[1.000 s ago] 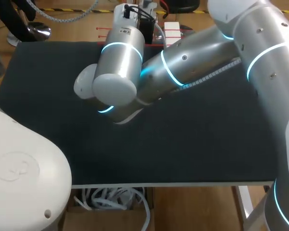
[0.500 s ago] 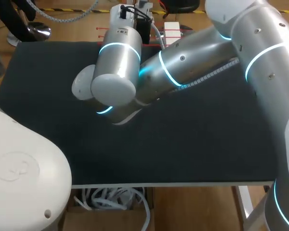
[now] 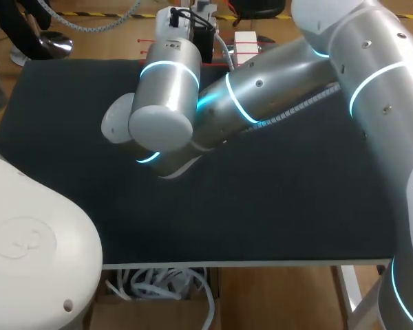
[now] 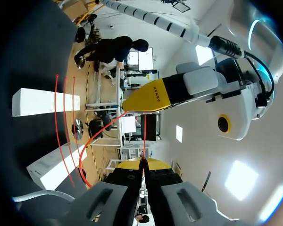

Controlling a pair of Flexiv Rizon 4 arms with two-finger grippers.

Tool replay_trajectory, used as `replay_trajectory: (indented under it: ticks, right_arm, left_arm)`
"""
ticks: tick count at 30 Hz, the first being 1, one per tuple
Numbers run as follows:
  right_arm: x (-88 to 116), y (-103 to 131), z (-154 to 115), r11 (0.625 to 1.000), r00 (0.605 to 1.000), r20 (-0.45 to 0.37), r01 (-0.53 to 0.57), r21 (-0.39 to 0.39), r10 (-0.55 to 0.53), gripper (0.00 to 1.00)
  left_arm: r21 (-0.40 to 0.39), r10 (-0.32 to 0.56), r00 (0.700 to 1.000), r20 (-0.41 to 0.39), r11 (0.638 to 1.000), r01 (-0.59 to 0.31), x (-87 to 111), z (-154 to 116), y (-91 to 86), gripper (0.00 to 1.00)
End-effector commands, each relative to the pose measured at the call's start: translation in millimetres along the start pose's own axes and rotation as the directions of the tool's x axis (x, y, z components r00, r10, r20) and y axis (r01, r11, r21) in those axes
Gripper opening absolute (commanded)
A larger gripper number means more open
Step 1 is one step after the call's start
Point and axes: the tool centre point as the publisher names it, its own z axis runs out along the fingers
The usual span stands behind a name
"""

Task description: Grab the tape and strap the tape.

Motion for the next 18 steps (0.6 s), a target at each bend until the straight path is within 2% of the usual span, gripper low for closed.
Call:
replay_trajectory:
  ticks: [1, 18]
  right_arm:
    - [-2.1, 2.3, 0.0, 1.000, 1.000, -0.003, 0.006, 0.001, -0.006, 0.00]
    - [-1.5, 7.1, -0.9, 1.000, 1.000, -0.008, 0.024, -0.009, -0.024, 0.00]
  left_arm:
    - [-0.004, -0.001, 1.000, -0.002, 1.000, 0.001, -0.4, -0.8, -1.1, 0.00]
    - [-0.004, -0.001, 1.000, -0.002, 1.000, 0.001, -0.4, -0.8, -1.1, 0.00]
